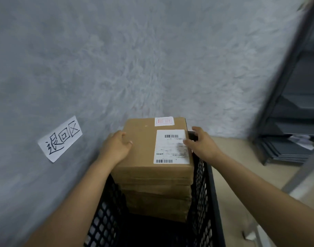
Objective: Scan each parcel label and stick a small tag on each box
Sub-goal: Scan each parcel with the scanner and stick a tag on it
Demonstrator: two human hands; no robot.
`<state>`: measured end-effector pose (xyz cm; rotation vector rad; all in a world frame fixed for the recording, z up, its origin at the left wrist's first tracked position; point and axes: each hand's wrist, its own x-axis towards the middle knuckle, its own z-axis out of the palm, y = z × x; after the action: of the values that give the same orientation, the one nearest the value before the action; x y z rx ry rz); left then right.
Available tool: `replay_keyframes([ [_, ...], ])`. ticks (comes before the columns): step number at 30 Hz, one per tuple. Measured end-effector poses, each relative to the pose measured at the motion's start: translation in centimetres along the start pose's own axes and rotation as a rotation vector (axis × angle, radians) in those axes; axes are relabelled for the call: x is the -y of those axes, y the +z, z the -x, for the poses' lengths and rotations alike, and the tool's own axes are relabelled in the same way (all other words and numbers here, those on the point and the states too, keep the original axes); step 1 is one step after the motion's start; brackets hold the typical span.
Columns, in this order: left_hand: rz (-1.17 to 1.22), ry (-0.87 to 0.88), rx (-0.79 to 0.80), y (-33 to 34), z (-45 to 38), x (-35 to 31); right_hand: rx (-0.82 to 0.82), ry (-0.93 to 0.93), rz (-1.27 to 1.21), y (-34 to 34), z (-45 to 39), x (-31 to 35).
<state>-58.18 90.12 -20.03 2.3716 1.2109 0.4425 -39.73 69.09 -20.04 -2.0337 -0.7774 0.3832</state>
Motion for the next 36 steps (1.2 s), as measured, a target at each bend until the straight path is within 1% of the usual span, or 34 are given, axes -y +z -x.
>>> replay_keyframes([
  [3,-0.023,0.181,-0.039,0.1,1.0,-4.8,-0.065,-0.044,0.187,-2.9,1.6,-1.2],
  [8,-0.081,0.55,0.008,3.3,5.6,-15.2,-0.102,-0.162,0.64,-10.7,6.4,-4.4],
  [10,-0.11,0.675,0.01,5.2,8.3,-19.6,-0.125,-0.157,0.764,-14.4,9.0,-6.2],
  [13,-0.186,0.82,-0.015,8.4,13.2,-26.1,-0.192,-0.116,0.858,-20.6,13.5,-9.3],
  [19,-0.209,1.008,0.037,16.0,24.6,-38.7,-0.312,0.012,0.887,-33.7,24.3,-17.1],
  [23,-0.13,1.068,0.114,20.3,31.8,-46.3,-0.379,0.103,0.885,-41.0,31.0,-22.0],
  [26,-0.134,1.116,0.179,23.0,35.8,-51.3,-0.432,0.175,0.854,-45.9,34.7,-25.1],
  [31,-0.115,1.165,0.232,26.9,39.4,-59.2,-0.525,0.268,0.786,-53.1,37.9,-29.8],
  [36,-0.04,1.204,0.275,31.9,39.8,-67.3,-0.584,0.338,0.774,-60.0,38.0,-35.2],
])
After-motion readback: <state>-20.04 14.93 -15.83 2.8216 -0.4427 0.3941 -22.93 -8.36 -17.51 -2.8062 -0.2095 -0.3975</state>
